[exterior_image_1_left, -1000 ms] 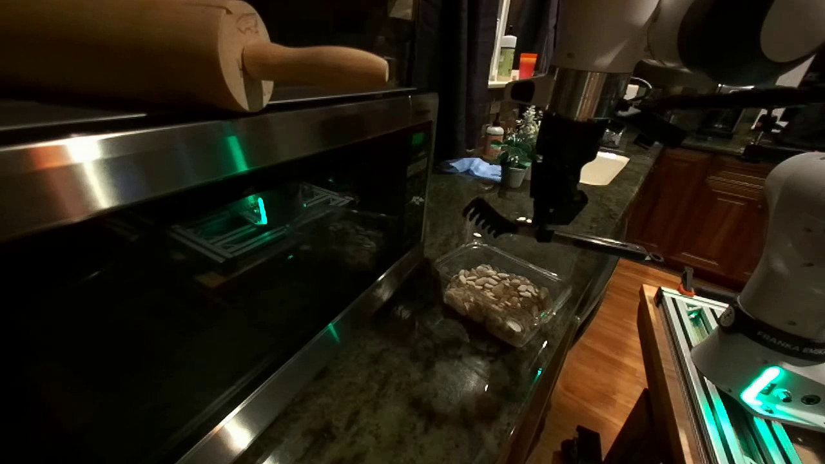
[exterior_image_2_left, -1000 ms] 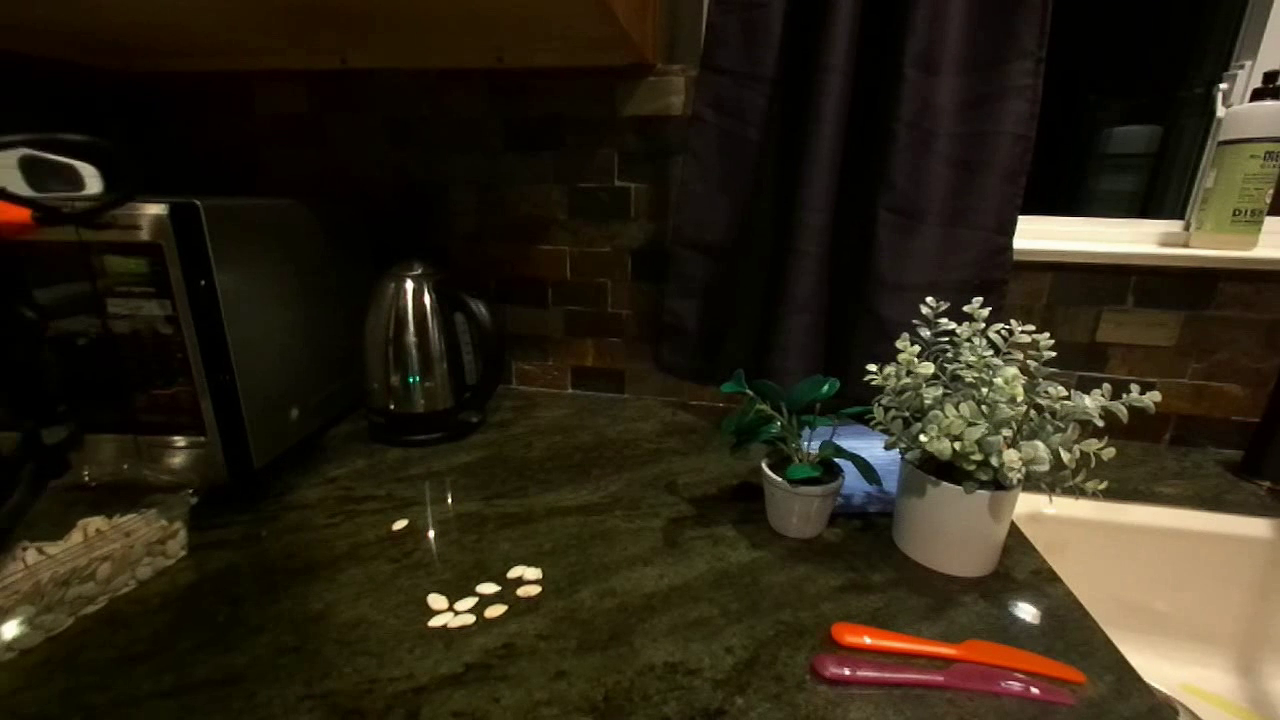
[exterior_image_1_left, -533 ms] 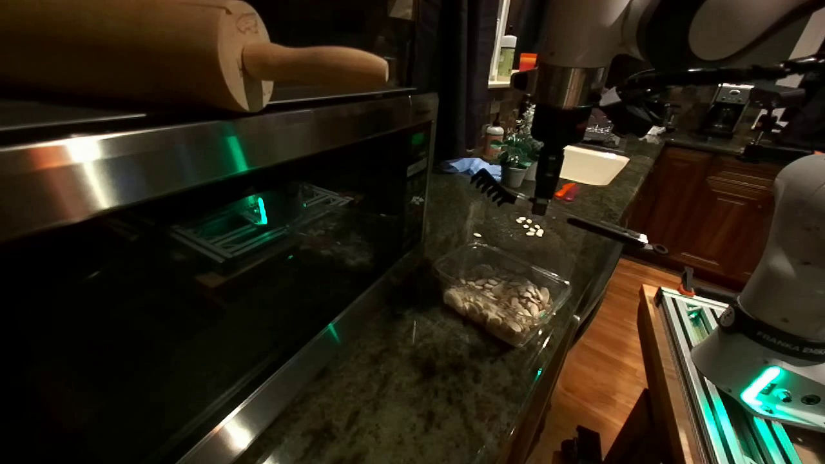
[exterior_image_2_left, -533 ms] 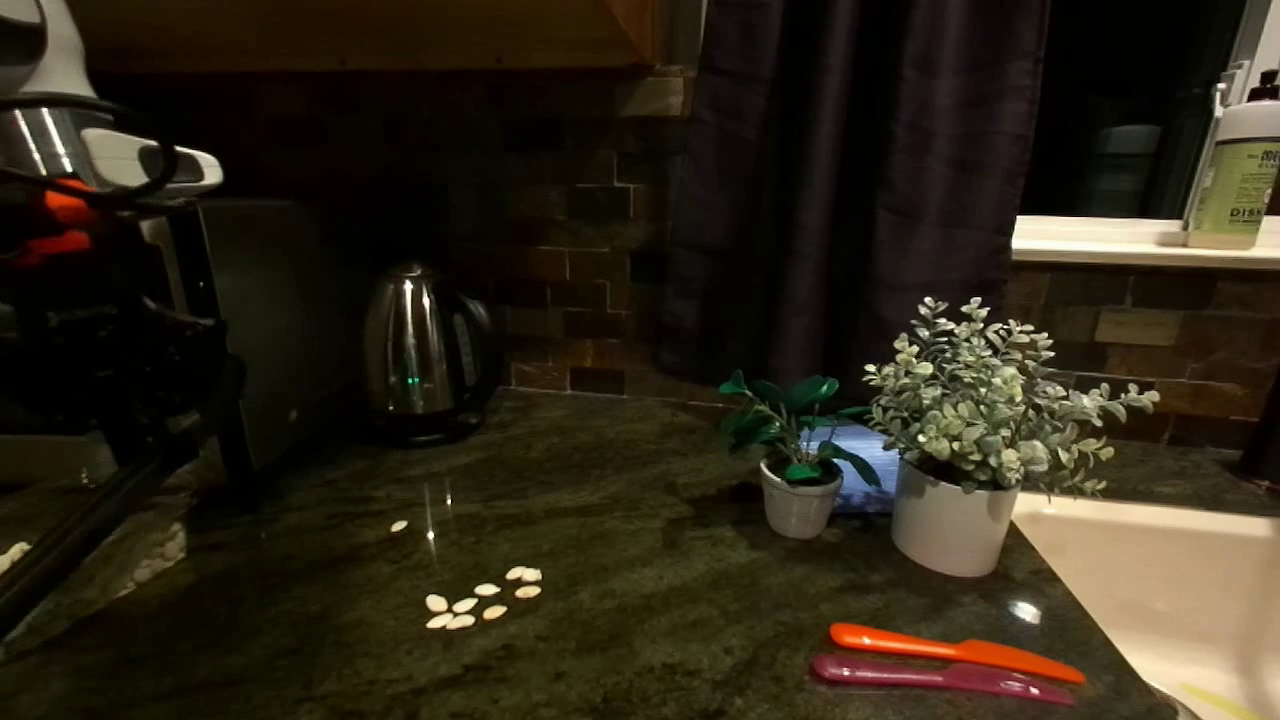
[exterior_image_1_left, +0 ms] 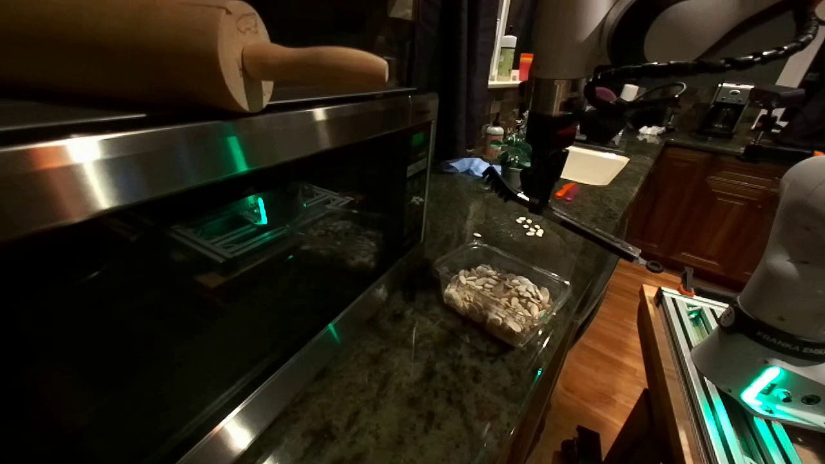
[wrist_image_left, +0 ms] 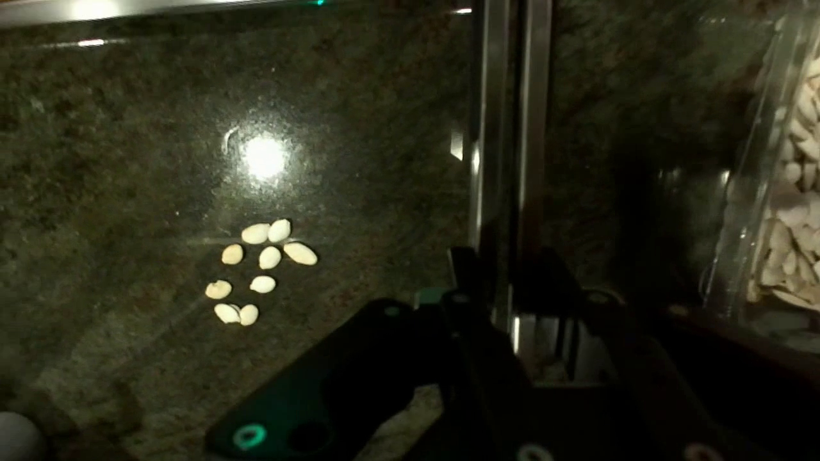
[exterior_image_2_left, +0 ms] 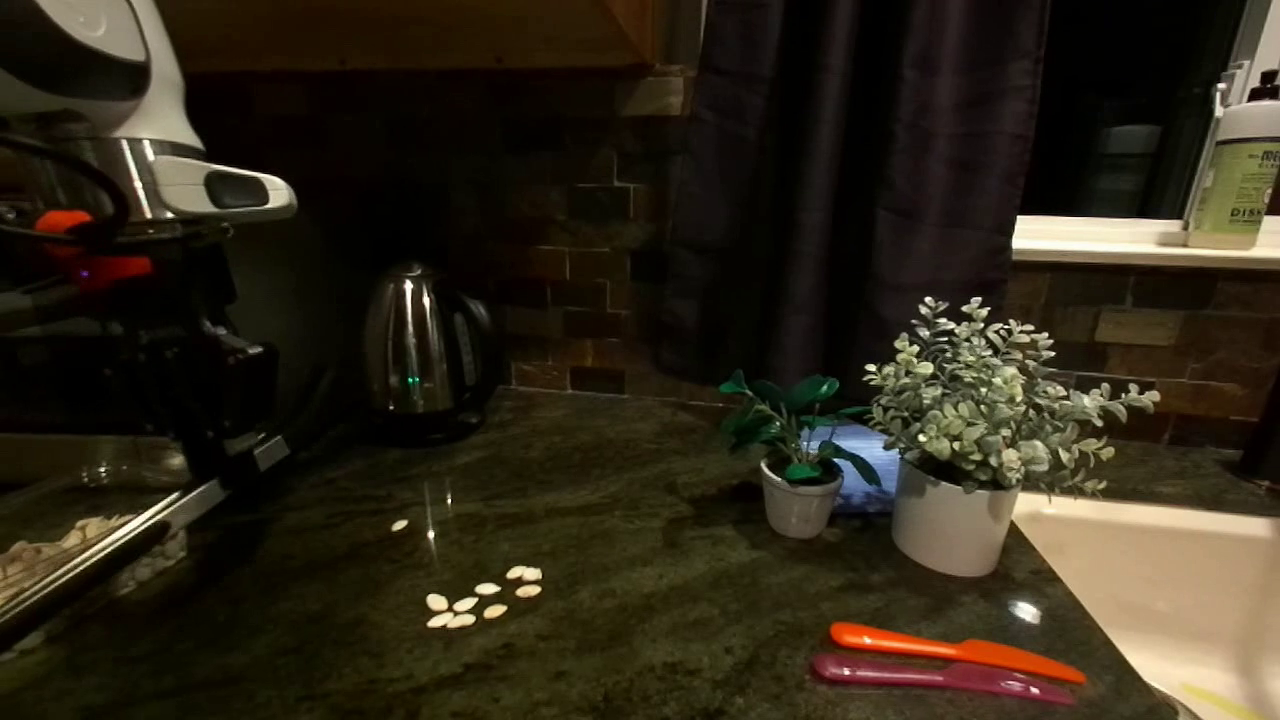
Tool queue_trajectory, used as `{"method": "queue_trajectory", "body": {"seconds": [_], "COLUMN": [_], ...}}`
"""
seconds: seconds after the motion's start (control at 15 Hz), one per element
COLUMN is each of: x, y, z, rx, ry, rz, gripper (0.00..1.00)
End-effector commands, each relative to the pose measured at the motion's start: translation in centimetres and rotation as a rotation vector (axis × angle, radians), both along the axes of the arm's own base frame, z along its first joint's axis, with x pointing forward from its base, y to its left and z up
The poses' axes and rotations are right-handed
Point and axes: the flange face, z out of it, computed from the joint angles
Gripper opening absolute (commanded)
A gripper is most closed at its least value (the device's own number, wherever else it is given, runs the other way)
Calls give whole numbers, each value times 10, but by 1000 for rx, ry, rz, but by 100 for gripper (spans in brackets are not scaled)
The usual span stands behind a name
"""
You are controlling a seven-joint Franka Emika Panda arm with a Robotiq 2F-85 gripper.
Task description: Use the tongs to pick up a bean and put it inside the container
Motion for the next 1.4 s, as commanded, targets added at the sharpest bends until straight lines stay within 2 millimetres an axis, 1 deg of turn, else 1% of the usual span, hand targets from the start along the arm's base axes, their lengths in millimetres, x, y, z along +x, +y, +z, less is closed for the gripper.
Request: {"method": "queue_trajectory", "body": {"seconds": [0.0,0.33,0.6,0.87,1.0,1.33], "x": [11,15,22,30,33,30], "y": [-10,-29,-41,-45,-47,-54], "z": [-8,-26,-35,-43,-53,-72], "rx": [8,19,64,122,131,115], "ry": [26,7,-30,-97,-121,-147], "rz": [-177,-368,-481,-511,-516,-555], "gripper": [7,7,7,7,7,7]}}
